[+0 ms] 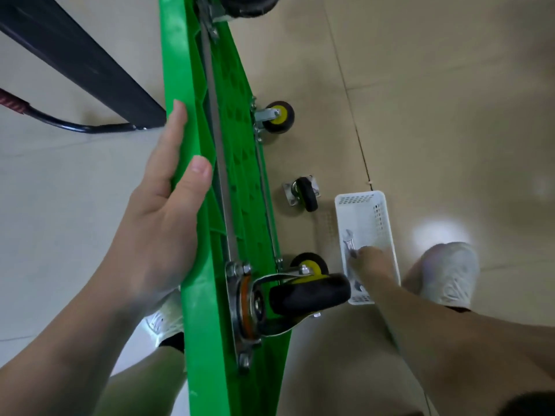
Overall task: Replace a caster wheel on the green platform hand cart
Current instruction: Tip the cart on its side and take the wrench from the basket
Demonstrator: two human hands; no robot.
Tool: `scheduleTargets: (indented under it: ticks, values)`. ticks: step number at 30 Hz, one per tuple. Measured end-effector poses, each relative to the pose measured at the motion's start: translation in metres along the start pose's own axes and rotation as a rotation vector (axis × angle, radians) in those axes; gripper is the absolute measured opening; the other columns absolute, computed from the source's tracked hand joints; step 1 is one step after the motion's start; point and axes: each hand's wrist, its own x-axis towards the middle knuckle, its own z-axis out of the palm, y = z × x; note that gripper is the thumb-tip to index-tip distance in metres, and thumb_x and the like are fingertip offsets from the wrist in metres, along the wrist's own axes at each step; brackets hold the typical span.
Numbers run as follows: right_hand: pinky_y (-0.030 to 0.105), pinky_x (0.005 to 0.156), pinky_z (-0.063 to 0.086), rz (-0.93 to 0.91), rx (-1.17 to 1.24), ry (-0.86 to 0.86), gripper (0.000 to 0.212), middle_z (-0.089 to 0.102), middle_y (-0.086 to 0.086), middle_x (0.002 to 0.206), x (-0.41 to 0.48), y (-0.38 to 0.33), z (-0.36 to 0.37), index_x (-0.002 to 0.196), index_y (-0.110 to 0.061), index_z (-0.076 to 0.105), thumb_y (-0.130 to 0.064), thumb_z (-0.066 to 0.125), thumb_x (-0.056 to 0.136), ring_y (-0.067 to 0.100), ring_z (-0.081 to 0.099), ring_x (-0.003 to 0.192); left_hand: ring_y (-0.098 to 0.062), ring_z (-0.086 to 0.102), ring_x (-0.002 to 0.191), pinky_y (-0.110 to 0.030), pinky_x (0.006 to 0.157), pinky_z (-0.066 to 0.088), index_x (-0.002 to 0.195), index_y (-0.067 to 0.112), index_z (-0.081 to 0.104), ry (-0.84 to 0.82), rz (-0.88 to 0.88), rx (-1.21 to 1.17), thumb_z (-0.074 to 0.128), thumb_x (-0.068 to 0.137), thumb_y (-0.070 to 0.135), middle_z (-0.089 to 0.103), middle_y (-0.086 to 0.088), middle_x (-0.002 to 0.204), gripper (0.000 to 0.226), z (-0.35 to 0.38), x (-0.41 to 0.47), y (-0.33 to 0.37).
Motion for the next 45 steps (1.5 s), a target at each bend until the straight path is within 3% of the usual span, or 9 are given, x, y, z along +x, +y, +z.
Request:
scheduleTargets:
  ticks: [4, 11, 18, 24, 28, 34, 39, 43, 45]
  values:
    - [0.026, 0.063, 0.039, -0.001, 0.025, -0.053, 0.031, 0.069, 0.016, 0.110, 0.004, -0.005, 0.018, 0.113, -0.004, 0.068, -0.023, 0.046, 0.102, 0.031, 0.064, 0.091, -0.006, 0.042, 0.145, -0.046, 0.121, 0.032, 0.147, 0.060, 0.037, 0.022, 0.049, -0.011, 0.052, 0.086, 0.057, 0.041, 0.028, 0.156, 0.062, -0.002, 0.002, -0.005]
    - [0.028, 0.053, 0.043, -0.015, -0.092, -0.064, 0.044, 0.065, 0.009, 0.071, 0.006, -0.010, 0.018, 0.077, -0.005, 0.063, -0.032, 0.042, 0.103, 0.023, 0.060, 0.059, -0.012, 0.050, 0.140, -0.047, 0.117, 0.040, 0.148, 0.057, 0.039, 0.014, 0.036, -0.087, 0.054, 0.098, 0.042, 0.044, 0.022, 0.156, 0.054, -0.002, 0.004, -0.015]
    - [0.035, 0.057, 0.044, -0.188, -0.008, -0.091, 0.005, 0.057, 0.012, 0.092, -0.018, -0.020, -0.022, 0.098, -0.010, 0.041, -0.014, 0.043, 0.101, 0.025, 0.055, 0.074, 0.008, 0.029, 0.147, -0.034, 0.126, 0.024, 0.155, 0.054, 0.027, -0.015, 0.004, 0.022, 0.050, 0.105, 0.037, 0.027, 0.032, 0.160, 0.057, 0.001, 0.008, -0.020]
    - [0.031, 0.063, 0.044, -0.380, 0.084, 0.015, 0.016, 0.065, 0.008, 0.088, -0.100, -0.053, -0.118, 0.108, -0.014, 0.053, -0.015, 0.054, 0.091, 0.027, 0.059, 0.077, 0.010, 0.029, 0.143, -0.032, 0.124, 0.023, 0.154, 0.060, 0.017, -0.093, -0.061, -0.003, 0.049, 0.107, 0.040, 0.024, 0.044, 0.151, 0.060, -0.002, 0.008, -0.015]
    - [0.028, 0.053, 0.045, -0.432, 0.237, -0.098, 0.020, 0.066, 0.008, 0.084, -0.171, -0.064, -0.173, 0.107, -0.015, 0.060, -0.007, 0.060, 0.089, 0.019, 0.056, 0.062, -0.006, 0.042, 0.143, -0.042, 0.123, 0.031, 0.149, 0.067, 0.018, -0.088, -0.106, -0.038, 0.050, 0.106, 0.040, 0.034, 0.026, 0.160, 0.060, 0.001, -0.006, -0.011]
    - [0.003, 0.057, 0.038, -0.709, -0.088, 0.268, 0.015, 0.066, -0.015, 0.073, -0.248, -0.085, -0.229, 0.078, -0.029, 0.068, -0.014, 0.069, 0.081, 0.002, 0.060, 0.069, -0.003, 0.051, 0.115, -0.022, 0.093, 0.041, 0.157, 0.057, 0.014, -0.093, -0.146, -0.021, 0.047, 0.109, 0.033, 0.038, 0.022, 0.149, 0.063, 0.000, -0.033, 0.012]
    - [0.016, 0.054, 0.046, -0.716, 0.192, 0.266, 0.018, 0.071, -0.007, 0.063, -0.273, -0.096, -0.244, 0.071, -0.022, 0.071, -0.005, 0.072, 0.074, 0.007, 0.063, 0.055, 0.017, 0.052, 0.082, -0.002, 0.059, 0.040, 0.159, 0.053, 0.014, -0.110, -0.153, -0.003, 0.046, 0.109, 0.031, 0.042, 0.021, 0.142, 0.063, -0.006, -0.042, 0.015]
    - [0.043, 0.072, 0.055, -0.726, 0.482, 0.119, 0.015, 0.074, 0.013, 0.069, -0.275, -0.106, -0.259, 0.076, -0.011, 0.071, 0.004, 0.074, 0.075, 0.027, 0.064, 0.064, 0.000, 0.061, 0.106, -0.015, 0.073, 0.048, 0.156, 0.058, 0.016, -0.105, -0.162, -0.026, 0.048, 0.109, 0.032, 0.045, 0.017, 0.148, 0.063, -0.011, -0.038, 0.017]
    - [0.036, 0.066, 0.057, -0.745, 0.671, 0.065, 0.016, 0.072, 0.012, 0.070, -0.273, -0.113, -0.263, 0.079, -0.005, 0.070, 0.007, 0.079, 0.075, 0.026, 0.063, 0.063, -0.005, 0.061, 0.113, -0.021, 0.077, 0.050, 0.155, 0.060, 0.016, -0.101, -0.165, -0.018, 0.048, 0.108, 0.033, 0.044, 0.018, 0.150, 0.063, -0.011, -0.036, 0.018]
